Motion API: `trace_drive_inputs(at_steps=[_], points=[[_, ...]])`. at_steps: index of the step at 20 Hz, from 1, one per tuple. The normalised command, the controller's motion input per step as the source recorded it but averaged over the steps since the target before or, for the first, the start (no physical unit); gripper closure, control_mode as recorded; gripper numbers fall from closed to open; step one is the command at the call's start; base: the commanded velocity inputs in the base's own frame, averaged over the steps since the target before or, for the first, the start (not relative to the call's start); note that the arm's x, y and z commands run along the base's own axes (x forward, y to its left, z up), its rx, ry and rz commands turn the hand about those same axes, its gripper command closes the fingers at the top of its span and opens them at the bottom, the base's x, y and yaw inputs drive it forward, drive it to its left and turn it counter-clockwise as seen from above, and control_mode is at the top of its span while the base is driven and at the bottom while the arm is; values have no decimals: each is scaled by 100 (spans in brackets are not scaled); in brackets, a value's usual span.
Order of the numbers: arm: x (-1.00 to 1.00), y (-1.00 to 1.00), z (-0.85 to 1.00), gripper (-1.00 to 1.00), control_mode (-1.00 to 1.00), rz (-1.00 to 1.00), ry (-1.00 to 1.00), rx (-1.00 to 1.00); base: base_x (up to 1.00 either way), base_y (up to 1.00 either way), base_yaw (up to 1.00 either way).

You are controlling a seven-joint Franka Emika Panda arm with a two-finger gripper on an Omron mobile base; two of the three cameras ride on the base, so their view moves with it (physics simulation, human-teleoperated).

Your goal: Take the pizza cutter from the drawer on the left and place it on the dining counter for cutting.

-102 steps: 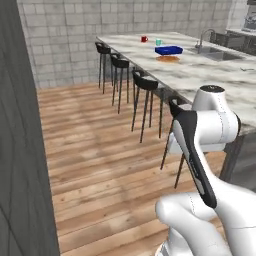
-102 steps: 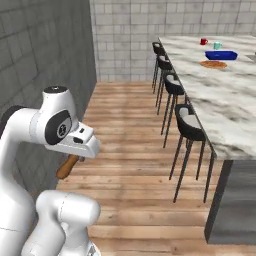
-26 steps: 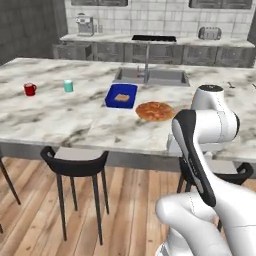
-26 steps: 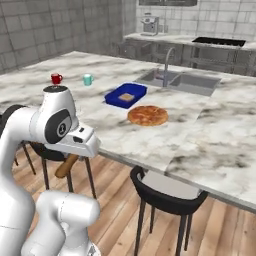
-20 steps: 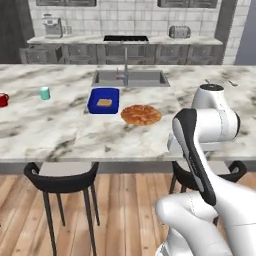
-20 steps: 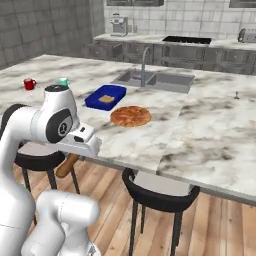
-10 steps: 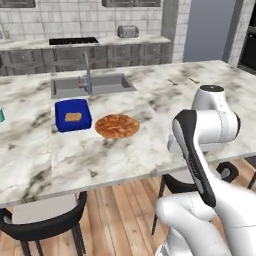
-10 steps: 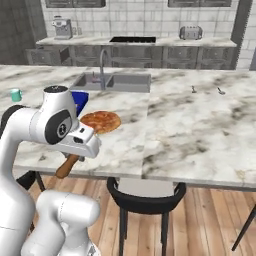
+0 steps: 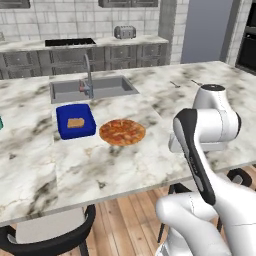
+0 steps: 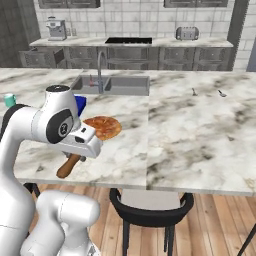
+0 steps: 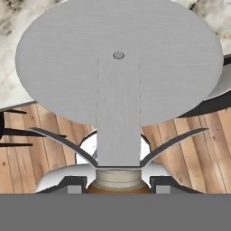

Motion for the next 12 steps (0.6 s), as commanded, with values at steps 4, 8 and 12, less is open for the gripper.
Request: trace_drive_inputs(at_steps=[4,8,12], points=[[0,0,0,100,100,0,0,0,44,1,4],[0,0,0,100,100,0,0,0,66,0,5],[90,-2,-3,100,-100,4,0,4,0,0,0]])
